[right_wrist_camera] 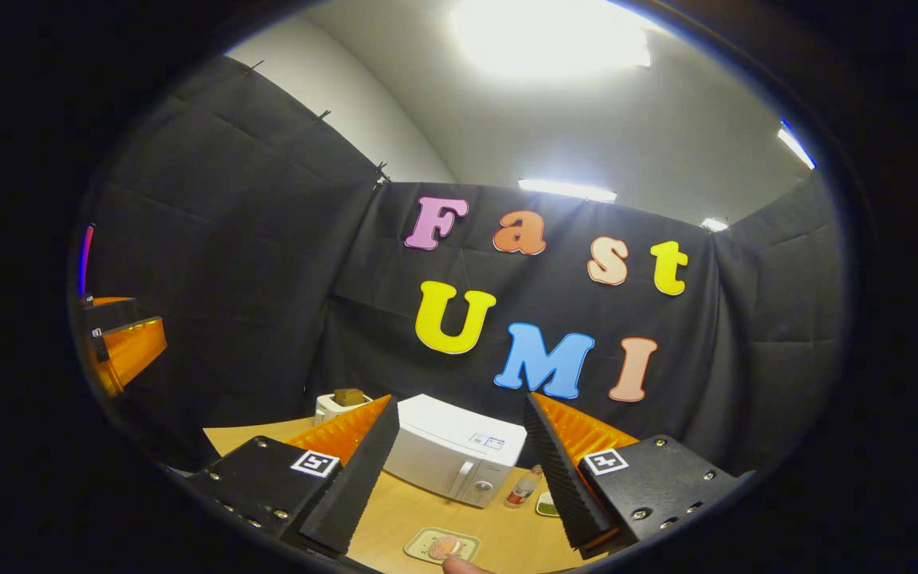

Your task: Open the microwave oven with the left hand, put the food in, and close the microwave oven.

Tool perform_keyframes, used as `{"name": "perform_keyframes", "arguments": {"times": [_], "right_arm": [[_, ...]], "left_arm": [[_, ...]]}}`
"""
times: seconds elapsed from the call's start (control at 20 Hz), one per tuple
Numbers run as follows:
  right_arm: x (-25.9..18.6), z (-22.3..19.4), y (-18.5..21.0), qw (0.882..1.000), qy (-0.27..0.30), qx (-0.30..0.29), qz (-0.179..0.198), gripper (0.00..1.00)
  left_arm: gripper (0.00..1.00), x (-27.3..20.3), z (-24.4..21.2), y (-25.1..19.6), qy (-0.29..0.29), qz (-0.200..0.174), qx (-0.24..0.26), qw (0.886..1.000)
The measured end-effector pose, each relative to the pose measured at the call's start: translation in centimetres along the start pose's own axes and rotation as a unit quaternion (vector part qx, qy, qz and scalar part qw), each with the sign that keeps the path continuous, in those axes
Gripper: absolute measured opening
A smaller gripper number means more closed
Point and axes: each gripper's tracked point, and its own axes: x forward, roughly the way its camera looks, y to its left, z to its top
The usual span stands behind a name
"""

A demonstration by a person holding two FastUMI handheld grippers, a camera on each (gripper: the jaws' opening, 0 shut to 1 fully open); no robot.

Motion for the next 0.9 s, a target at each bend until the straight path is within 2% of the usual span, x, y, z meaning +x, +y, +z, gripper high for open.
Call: {"name": "perform_keyframes", "arguments": {"times": [0.35,0.6,0.9], "right_arm": [[0.2,-1.1,-0.2,1.000,0.011,0.000,0.011,0.95],[0.2,-1.9,-0.3,0.999,0.023,0.024,0.033,0.95],[0.3,-2.9,-3.5,0.998,0.021,0.042,0.031,0.96]], "left_arm": [[0.94,0.1,-0.9,-0.8,0.009,0.000,0.000,1.000],[0.93,0.5,-1.9,-1.8,0.018,-0.004,0.001,1.000],[0.94,1.9,-4.2,-4.9,0.036,-0.015,-0.002,0.999]]}}
